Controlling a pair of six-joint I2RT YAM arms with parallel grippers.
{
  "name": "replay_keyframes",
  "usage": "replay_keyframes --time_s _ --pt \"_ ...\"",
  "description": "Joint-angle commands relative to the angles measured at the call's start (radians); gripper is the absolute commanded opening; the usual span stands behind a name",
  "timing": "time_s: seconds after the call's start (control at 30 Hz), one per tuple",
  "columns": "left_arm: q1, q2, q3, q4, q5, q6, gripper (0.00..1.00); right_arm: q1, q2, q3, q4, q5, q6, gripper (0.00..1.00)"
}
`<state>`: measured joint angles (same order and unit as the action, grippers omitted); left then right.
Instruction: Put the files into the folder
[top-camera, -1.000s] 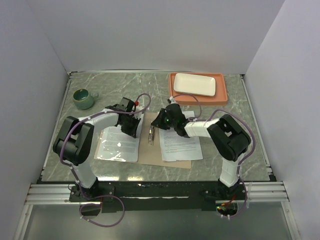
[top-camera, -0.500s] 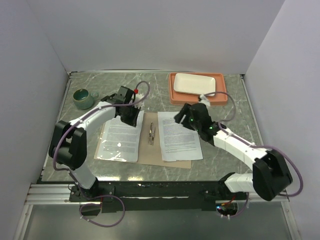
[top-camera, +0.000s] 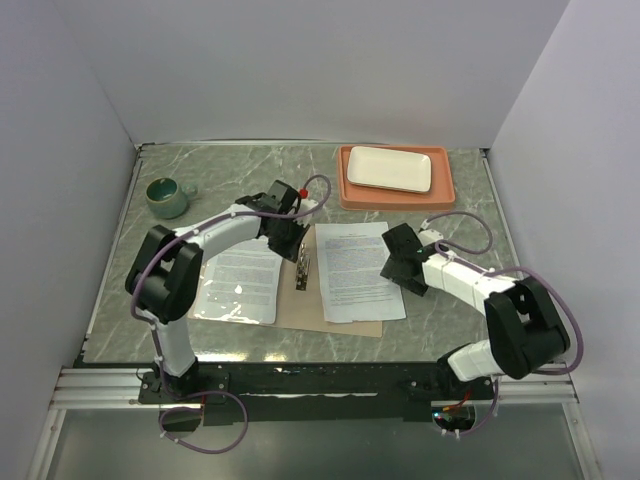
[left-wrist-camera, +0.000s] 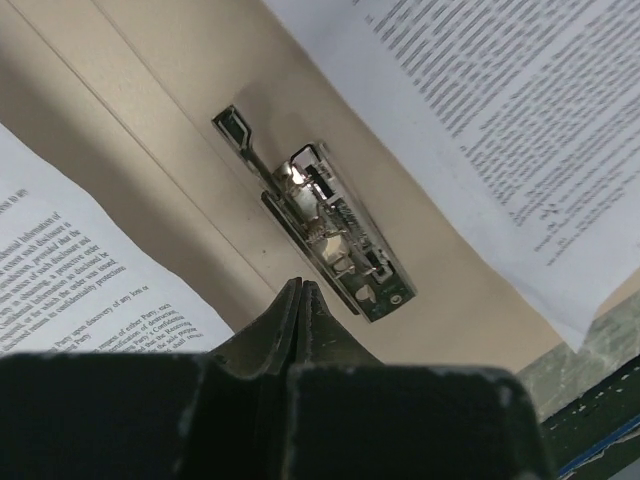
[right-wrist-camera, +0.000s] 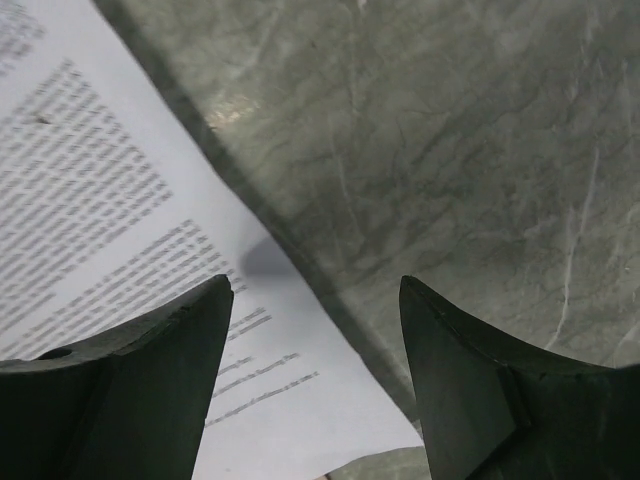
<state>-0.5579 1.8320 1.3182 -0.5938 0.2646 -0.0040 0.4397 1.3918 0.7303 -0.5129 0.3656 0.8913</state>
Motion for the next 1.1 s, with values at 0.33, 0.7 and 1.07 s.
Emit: replay_keyframes --time_s 0.33,0.7,1.07 --pt "0.007 0.039 -0.066 0.089 0.012 -0.017 0.01 0.020 0.082 0.027 -0.001 -0.085 -0.002 0.74" --pt "0.010 0.075 -0.125 0.144 0.022 -0.028 0.01 0.192 0.206 0.101 -0.085 -0.059 0.077 0.73" --pt "0.013 0.061 -0.174 0.166 0.019 -0.025 0.01 0.264 0.113 0.103 -0.131 -0.070 0.092 0.72"
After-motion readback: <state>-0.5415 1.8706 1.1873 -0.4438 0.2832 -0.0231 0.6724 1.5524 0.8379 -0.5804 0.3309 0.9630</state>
